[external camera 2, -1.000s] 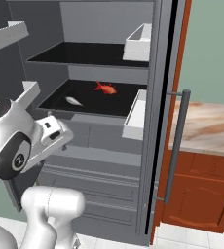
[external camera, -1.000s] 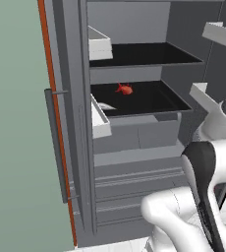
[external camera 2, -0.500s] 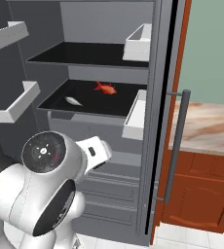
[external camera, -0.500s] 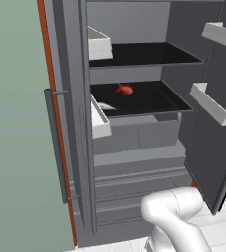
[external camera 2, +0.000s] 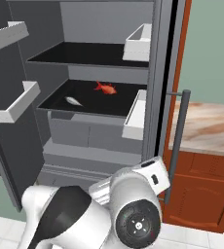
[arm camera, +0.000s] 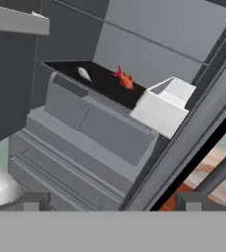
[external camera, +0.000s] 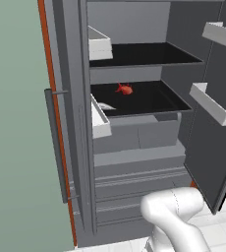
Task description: Place the fish on the counter behind the older fish on the same shelf of the fridge to maintain FIFO order. Close the fridge door when finished.
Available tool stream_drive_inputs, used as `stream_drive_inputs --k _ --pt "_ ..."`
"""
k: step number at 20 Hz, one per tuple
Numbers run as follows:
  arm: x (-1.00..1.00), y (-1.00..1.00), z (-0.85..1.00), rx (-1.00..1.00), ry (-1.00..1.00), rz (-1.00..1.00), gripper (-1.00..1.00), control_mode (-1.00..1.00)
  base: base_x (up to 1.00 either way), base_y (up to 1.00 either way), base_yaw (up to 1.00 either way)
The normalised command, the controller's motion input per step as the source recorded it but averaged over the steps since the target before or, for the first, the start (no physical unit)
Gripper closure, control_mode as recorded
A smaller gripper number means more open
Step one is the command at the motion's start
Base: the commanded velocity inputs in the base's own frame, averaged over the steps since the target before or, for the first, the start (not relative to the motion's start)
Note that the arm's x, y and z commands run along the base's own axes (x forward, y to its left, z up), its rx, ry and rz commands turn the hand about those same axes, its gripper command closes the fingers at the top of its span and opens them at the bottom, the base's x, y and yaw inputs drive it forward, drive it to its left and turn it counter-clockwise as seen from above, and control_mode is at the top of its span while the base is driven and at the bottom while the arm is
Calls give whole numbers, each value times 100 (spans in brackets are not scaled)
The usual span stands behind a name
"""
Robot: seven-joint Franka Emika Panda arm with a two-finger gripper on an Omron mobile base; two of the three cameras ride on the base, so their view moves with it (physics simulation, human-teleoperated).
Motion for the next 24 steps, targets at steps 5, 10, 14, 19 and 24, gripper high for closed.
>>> stream_drive_inputs --k 5,10,14,19,24 --pt "54 -73 -23 7 -27 10 -100 -100 0 0 0" --pt "58 -54 -23 6 -25 15 -100 -100 0 0 0" --pt "69 -58 -29 4 -20 16 -100 -100 0 0 0" --pt "73 -64 -43 2 -17 14 -100 -100 0 0 0" --pt "51 -79 -38 2 -17 11 -100 -100 0 0 0"
